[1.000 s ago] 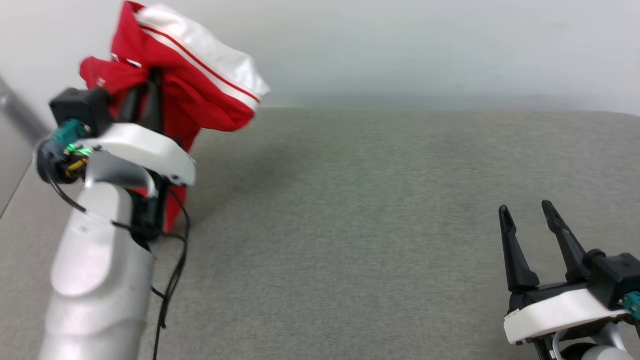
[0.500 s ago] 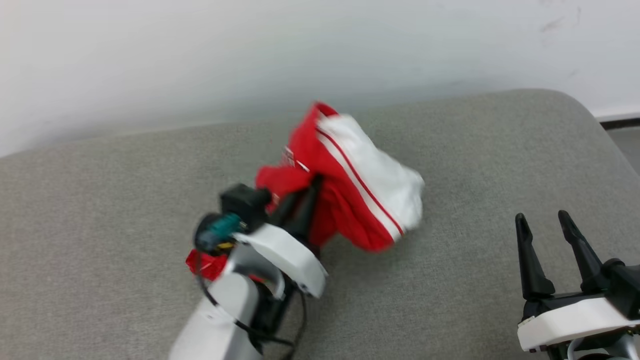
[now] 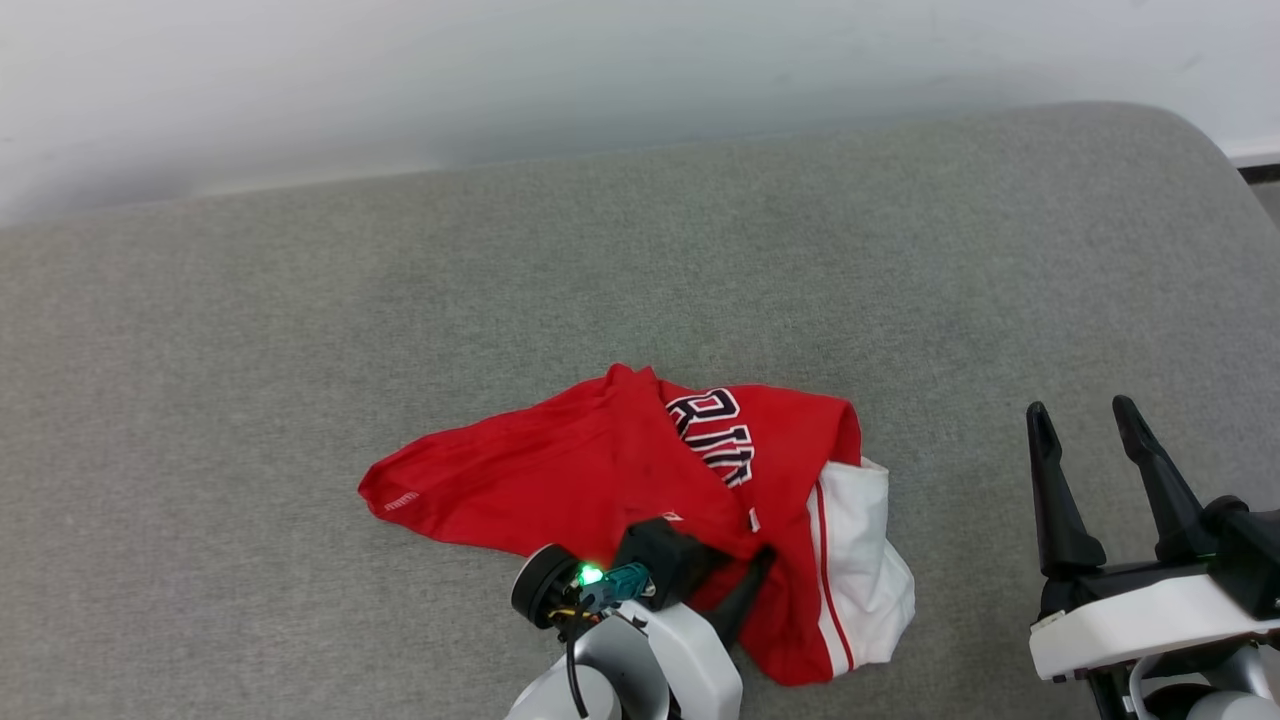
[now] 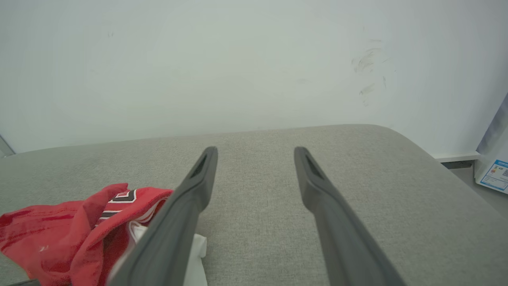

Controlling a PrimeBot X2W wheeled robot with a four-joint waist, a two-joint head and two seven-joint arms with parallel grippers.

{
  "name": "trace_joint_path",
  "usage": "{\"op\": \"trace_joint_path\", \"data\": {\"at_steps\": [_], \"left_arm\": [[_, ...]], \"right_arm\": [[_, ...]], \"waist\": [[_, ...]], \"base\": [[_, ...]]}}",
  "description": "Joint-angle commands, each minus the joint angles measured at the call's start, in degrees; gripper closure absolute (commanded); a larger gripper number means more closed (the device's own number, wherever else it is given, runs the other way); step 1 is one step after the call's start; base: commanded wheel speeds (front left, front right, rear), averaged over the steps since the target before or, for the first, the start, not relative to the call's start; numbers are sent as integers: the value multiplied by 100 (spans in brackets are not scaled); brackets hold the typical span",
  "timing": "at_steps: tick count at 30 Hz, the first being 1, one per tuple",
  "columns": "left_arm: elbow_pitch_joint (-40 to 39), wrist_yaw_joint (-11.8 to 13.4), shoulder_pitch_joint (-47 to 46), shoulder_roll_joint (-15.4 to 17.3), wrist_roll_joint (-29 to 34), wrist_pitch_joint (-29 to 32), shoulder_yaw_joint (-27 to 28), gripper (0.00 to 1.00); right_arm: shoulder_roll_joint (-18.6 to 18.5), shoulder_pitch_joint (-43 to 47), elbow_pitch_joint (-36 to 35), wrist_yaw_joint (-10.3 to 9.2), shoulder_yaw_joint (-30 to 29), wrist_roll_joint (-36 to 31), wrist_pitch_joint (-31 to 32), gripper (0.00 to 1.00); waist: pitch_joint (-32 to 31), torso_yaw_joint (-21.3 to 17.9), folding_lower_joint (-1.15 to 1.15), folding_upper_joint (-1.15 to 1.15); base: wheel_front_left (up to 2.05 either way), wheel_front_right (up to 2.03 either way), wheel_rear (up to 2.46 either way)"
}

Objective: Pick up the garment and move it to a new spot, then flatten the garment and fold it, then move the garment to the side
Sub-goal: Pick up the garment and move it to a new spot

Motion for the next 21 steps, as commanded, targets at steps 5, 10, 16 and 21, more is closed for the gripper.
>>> {"op": "trace_joint_path", "data": {"at_steps": [5, 10, 16, 21], "left_arm": [[-89, -37, -144, 0, -31, -439, -77, 0], [-450, 80, -50, 29, -39, -816, 65, 0], [-917, 490, 181, 235, -68, -970, 541, 0], [-1164, 905, 451, 509, -93, -1012, 1079, 0]], "right_arm": [[15, 35, 73, -1, 0, -37, -6, 0], [15, 193, 79, -1, 9, -44, 61, 0], [14, 395, 13, -1, 24, -56, 172, 0], [14, 546, -61, -1, 30, -36, 226, 0]], "waist": [[-270, 155, 0, 0], [-601, 286, 0, 0], [-884, 395, 0, 0], [-994, 455, 0, 0]], "base": [[0, 0, 0], [0, 0, 0], [0, 0, 0], [0, 0, 0]]}}
